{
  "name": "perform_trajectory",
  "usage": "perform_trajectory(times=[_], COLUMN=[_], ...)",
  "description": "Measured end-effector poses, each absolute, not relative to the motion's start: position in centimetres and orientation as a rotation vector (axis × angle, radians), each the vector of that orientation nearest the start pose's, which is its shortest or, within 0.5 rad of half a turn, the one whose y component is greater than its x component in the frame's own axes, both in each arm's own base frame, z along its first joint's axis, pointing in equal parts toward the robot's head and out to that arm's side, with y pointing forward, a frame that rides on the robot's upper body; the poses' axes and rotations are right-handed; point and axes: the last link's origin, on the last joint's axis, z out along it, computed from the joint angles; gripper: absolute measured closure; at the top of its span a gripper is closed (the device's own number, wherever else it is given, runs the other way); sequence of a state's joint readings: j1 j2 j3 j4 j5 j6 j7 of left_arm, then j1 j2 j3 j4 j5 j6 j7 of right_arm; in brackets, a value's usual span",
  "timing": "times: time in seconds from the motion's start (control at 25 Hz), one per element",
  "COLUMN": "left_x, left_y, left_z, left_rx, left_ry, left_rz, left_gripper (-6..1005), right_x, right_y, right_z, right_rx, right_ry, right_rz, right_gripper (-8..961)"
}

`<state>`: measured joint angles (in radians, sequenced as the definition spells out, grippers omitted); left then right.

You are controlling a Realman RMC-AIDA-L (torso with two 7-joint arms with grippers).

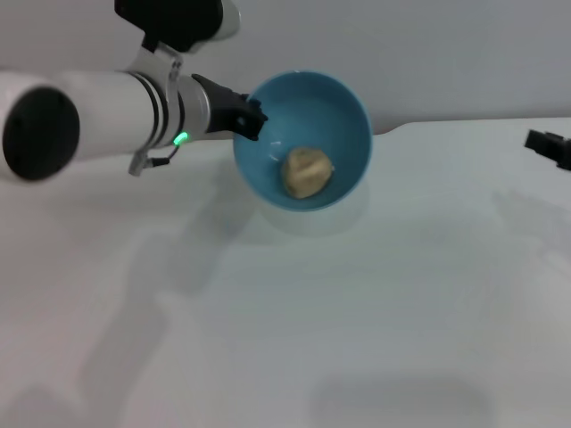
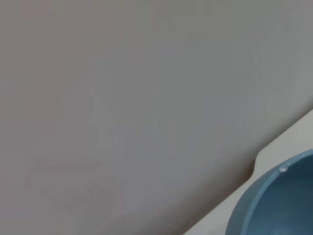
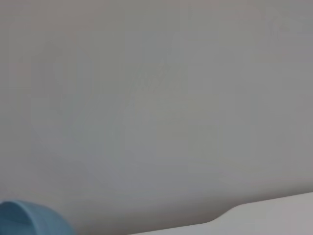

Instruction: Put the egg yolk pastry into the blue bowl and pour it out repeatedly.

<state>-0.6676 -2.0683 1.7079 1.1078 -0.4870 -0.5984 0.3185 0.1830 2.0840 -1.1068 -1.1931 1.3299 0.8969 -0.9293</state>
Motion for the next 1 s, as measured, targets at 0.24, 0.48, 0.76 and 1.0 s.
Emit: perform_trajectory(times=[0.24,0.48,0.76,1.0], left_x=[-13.5,-13.4,-13.9,-13.6], left_y=[41.2,38.2,33.6,31.9], left_z=[-7.0,-9.3,-10.5,-10.6], left_rx=[-2.263,-2.262,-2.100,-2.050], left_ry=[-0.460,-0.325,-0.001,0.153], left_rz=[-0.158,-0.316,-0.715,-0.862], left_gripper=[994,994,994,994], right_x=[30.9,32.9,34.2,34.8], right_y=[34.2,33.6,33.3,33.2], right_z=[6.5,8.3,9.9,9.8], right_rx=[-1.896,-1.785,-1.712,-1.690], right_ry=[1.180,1.181,1.190,1.229], right_rz=[0.571,0.553,0.560,0.584], right_gripper=[742,742,741,741])
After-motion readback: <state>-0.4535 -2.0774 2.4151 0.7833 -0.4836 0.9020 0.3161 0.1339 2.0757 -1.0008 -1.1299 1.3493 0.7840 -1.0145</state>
